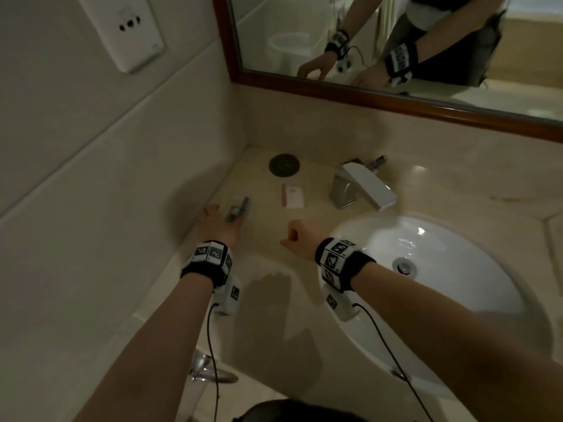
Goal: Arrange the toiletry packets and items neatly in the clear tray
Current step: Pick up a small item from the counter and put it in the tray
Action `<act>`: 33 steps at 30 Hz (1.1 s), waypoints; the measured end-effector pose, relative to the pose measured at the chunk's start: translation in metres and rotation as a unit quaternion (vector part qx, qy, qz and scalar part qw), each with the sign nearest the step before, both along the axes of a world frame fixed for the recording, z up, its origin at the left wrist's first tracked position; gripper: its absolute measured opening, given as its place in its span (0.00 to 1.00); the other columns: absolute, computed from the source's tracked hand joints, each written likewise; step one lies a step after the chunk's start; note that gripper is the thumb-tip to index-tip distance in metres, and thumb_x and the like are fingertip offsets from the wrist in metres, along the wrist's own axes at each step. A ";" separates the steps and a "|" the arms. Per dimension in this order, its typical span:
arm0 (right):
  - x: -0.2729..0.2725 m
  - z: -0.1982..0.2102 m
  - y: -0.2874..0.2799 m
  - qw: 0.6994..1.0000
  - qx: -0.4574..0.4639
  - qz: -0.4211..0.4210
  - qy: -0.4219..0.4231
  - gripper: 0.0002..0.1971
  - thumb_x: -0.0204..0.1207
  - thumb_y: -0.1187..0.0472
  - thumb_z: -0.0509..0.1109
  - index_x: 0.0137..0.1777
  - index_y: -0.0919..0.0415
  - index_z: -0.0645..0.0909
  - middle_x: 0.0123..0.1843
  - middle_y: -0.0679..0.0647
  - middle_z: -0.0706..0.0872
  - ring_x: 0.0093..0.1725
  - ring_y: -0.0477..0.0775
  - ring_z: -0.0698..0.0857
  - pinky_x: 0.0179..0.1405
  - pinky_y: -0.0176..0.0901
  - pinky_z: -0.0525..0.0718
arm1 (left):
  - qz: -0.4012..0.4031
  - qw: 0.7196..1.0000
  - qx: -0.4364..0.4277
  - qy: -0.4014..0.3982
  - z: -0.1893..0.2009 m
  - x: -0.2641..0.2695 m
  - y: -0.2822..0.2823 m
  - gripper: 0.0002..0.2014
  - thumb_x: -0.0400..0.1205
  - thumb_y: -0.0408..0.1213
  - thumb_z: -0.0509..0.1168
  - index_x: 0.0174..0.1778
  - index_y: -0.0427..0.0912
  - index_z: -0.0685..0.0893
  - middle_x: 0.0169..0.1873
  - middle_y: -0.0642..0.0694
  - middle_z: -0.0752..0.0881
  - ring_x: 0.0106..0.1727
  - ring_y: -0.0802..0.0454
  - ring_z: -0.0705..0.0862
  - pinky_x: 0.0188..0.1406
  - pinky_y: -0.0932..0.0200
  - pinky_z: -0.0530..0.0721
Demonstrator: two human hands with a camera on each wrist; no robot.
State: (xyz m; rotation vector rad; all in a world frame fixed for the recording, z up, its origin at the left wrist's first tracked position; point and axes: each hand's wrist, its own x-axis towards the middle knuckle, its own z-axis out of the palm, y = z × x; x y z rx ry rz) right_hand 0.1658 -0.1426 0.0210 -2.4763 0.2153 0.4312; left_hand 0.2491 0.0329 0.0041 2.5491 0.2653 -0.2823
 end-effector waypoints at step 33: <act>-0.060 0.017 -0.083 0.988 0.003 -0.118 -0.102 0.17 0.77 0.54 0.71 0.53 0.60 0.67 0.50 0.59 0.78 0.46 0.61 0.80 0.42 0.48 0.75 | -0.276 0.956 -0.098 -0.012 0.007 -0.080 -0.089 0.12 0.79 0.36 0.69 0.57 0.40 0.81 0.49 0.40 0.87 0.50 0.41 0.85 0.51 0.52 0.82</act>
